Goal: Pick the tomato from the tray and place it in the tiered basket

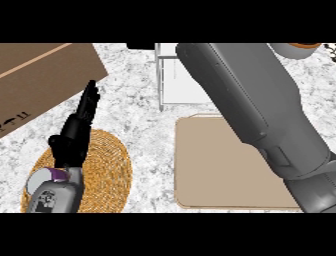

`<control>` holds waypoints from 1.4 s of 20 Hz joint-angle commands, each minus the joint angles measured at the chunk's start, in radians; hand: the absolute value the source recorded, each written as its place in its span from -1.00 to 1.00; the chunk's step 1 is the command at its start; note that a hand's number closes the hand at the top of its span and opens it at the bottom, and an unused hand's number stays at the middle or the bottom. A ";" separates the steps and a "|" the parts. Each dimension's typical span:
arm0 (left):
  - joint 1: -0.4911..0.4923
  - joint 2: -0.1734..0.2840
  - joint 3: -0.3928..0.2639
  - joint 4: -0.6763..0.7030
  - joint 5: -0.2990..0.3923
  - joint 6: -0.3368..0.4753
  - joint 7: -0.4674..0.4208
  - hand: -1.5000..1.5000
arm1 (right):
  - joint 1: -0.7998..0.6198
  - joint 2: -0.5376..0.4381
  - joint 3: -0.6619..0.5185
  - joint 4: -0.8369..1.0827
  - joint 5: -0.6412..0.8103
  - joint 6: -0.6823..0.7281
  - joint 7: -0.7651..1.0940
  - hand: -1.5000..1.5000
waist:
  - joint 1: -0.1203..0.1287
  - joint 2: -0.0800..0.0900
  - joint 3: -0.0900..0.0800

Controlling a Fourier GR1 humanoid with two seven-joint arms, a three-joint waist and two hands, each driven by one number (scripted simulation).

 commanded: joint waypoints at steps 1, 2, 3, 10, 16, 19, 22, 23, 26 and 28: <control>-0.013 -0.006 -0.013 -0.017 -0.011 0.003 0.031 0.00 | 0.000 -0.037 -0.018 0.085 0.032 -0.021 -0.030 1.00 | -0.005 -0.002 0.000; -0.009 -0.024 -0.046 -0.006 -0.023 0.049 0.027 0.00 | -0.007 -0.013 -0.024 0.168 0.049 -0.088 -0.038 1.00 | 0.004 0.003 0.000; 0.057 0.002 -0.021 -0.051 0.014 -0.018 -0.007 0.00 | 0.060 -0.024 -0.007 0.133 0.062 -0.108 -0.052 1.00 | 0.001 -0.001 0.000; 0.050 -0.024 -0.044 -0.011 -0.011 0.029 -0.025 0.00 | 0.067 0.003 -0.196 0.163 -0.047 -0.297 -0.024 -1.00 | 0.003 0.002 0.001; 0.036 0.013 -0.015 -0.017 -0.017 0.023 -0.009 0.00 | 0.093 -0.021 -0.268 0.090 -0.099 -0.439 -0.117 -1.00 | -0.006 -0.002 0.001; 0.019 0.025 0.012 -0.008 0.019 -0.002 0.002 0.00 | 0.148 0.008 -0.275 0.030 -0.074 -0.589 -0.084 -1.00 | -0.017 -0.005 0.001; 0.059 0.000 -0.022 -0.050 0.005 0.022 0.001 0.00 | 0.177 -0.041 -0.287 -0.057 -0.044 -0.585 0.009 -1.00 | -0.030 -0.014 0.001; 0.050 -0.025 -0.023 0.033 -0.005 0.050 -0.064 0.00 | 0.175 -0.062 -0.296 -0.091 -0.053 -0.551 0.019 -1.00 | -0.039 -0.011 0.001; 0.084 0.007 -0.010 -0.035 0.000 0.033 -0.029 0.00 | 0.265 -0.106 -0.360 -0.228 -0.104 -0.552 0.032 -1.00 | -0.051 -0.019 0.002; 0.044 0.020 0.035 0.005 0.017 0.037 -0.004 0.00 | 0.359 -0.099 -0.373 -0.361 -0.146 -0.512 0.043 -1.00 | -0.088 -0.028 0.002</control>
